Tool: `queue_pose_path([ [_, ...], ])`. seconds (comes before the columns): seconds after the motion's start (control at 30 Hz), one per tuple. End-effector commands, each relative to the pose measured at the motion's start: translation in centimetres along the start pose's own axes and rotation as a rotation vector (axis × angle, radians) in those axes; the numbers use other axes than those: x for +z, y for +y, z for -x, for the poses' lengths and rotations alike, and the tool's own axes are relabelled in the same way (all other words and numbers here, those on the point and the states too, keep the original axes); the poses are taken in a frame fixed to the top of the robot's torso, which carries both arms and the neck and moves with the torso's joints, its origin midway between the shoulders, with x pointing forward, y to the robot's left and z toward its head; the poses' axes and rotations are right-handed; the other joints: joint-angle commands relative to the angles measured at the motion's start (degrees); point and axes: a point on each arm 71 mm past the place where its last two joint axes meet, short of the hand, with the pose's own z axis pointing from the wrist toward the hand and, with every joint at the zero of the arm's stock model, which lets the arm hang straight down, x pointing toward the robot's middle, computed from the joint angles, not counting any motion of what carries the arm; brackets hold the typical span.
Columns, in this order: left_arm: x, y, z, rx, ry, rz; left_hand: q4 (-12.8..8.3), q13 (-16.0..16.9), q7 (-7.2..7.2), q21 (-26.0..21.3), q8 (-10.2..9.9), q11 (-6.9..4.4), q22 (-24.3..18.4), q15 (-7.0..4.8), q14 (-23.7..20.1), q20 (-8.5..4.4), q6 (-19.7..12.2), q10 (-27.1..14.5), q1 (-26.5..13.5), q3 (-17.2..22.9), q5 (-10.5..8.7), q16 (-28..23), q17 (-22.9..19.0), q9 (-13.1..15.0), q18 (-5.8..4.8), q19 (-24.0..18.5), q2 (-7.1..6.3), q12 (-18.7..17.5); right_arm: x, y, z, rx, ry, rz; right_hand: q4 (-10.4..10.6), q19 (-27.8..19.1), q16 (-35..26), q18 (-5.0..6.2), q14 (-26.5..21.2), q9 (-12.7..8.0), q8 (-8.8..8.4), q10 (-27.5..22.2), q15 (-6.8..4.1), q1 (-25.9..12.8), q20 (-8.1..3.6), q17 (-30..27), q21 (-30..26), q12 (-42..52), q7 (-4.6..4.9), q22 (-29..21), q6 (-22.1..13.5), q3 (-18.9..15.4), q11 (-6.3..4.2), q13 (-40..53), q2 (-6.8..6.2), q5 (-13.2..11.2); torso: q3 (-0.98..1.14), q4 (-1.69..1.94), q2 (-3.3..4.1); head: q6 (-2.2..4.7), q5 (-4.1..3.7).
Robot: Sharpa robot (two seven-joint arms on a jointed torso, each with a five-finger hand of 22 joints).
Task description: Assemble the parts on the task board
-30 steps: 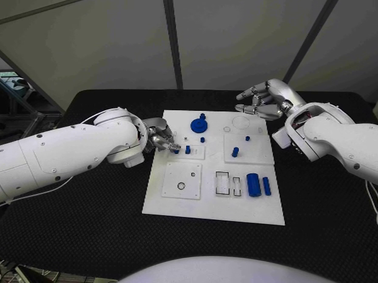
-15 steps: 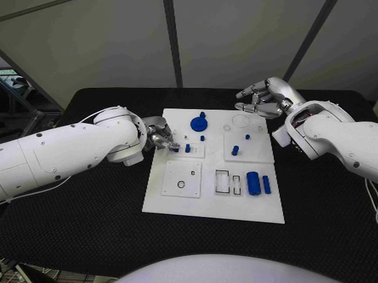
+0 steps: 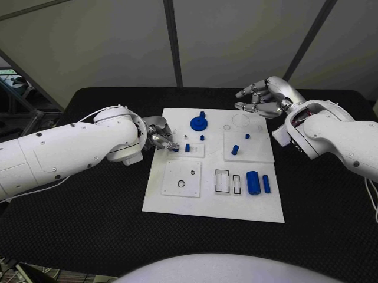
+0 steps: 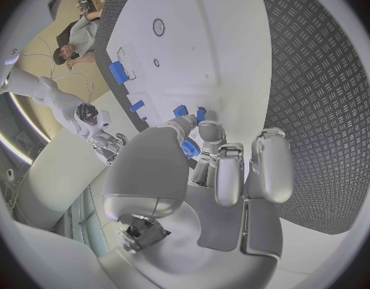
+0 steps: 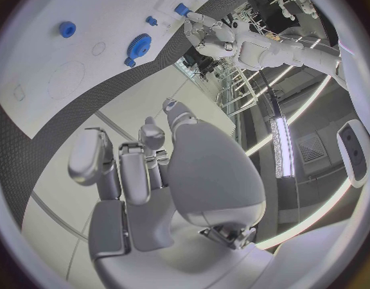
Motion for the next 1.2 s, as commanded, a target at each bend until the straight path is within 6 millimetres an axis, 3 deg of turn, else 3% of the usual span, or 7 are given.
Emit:
queue_pose_path([
  [0.03,0.03,0.09,-0.14,0.026,0.017,0.012,-4.51,-0.06,-0.16,0.12,0.32,0.02,2.78,-0.36,5.66,-0.15,-0.30,0.52,0.37,5.01,0.03,-0.11,14.20,0.12,-0.61,0.46,-0.12,0.34,0.02,0.14,0.02,-0.003,0.004,0.006,0.43,-0.06,-0.24,0.58,3.37,-0.09,0.30,0.27,-0.38,-0.64,-0.27,3.87,-0.36,-0.03,0.11,-0.09,-0.44,-0.02,-0.04,-0.05,0.06,0.18,-0.02,-0.02,0.02,0.01,-0.06],
  [0.3,0.16,0.03,-0.11,0.024,0.013,0.012,-4.29,0.03,-0.30,0.21,1.04,-0.05,2.99,-0.42,5.68,-0.17,-0.17,0.73,-1.09,6.04,-0.11,-0.05,14.27,0.39,-0.65,0.54,-0.95,0.54,0.02,0.14,0.02,-0.004,0.003,0.007,0.43,-0.06,-0.24,0.58,3.37,-0.09,0.30,0.27,-0.38,-0.64,-0.27,3.87,-0.36,-0.03,0.11,-0.09,-0.44,-0.02,-0.04,-0.05,0.06,0.18,0.02,0.03,0.01,-0.02,-0.03],
  [0.53,0.31,-0.12,-0.11,0.023,0.012,0.011,-2.84,0.06,-0.56,0.24,1.80,-0.23,3.18,-0.54,5.70,-0.27,0.12,0.96,-4.26,5.79,-0.33,-0.02,14.31,0.57,-0.67,0.62,-1.83,0.82,0.02,0.13,0.03,-0.004,0.003,0.007,0.43,-0.06,-0.24,0.58,3.37,-0.09,0.30,0.27,-0.38,-0.64,-0.27,3.87,-0.36,-0.03,0.11,-0.09,-0.44,-0.02,-0.04,-0.05,0.06,0.18,0.02,-0.04,0.03,-0.06,-0.06],
  [0.87,0.48,-0.15,-0.14,0.027,0.019,0.014,0.35,0.59,-0.69,0.55,2.31,-0.31,3.69,-0.62,5.73,-0.36,0.84,1.37,-9.46,3.08,-0.53,0.06,14.41,0.36,-0.78,0.88,-2.32,1.68,0.01,0.10,0.06,-0.004,0.002,0.006,0.48,-0.04,-0.26,0.58,3.38,-0.09,0.33,0.26,-0.39,-0.69,-0.28,3.86,-0.38,-0.06,0.10,-0.11,-0.43,-0.03,-0.04,-0.11,0.07,0.25,0.04,-0.01,0.01,-0.17,-0.15],
  [1.2,0.60,-0.04,-0.05,0.025,0.016,0.019,2.06,1.05,-0.79,0.74,2.58,-0.39,4.06,-0.70,5.77,-0.45,1.31,1.58,-12.16,-0.34,-0.49,0.15,14.52,0.09,-0.85,1.07,-2.81,2.37,-0.01,0.07,0.10,-0.005,0.001,0.006,0.48,-0.04,-0.26,0.58,3.38,-0.09,0.33,0.26,-0.39,-0.69,-0.28,3.86,-0.38,-0.06,0.10,-0.11,-0.43,-0.03,-0.04,-0.11,0.07,0.25,0.01,-0.01,-0.01,-0.21,-0.31],
])
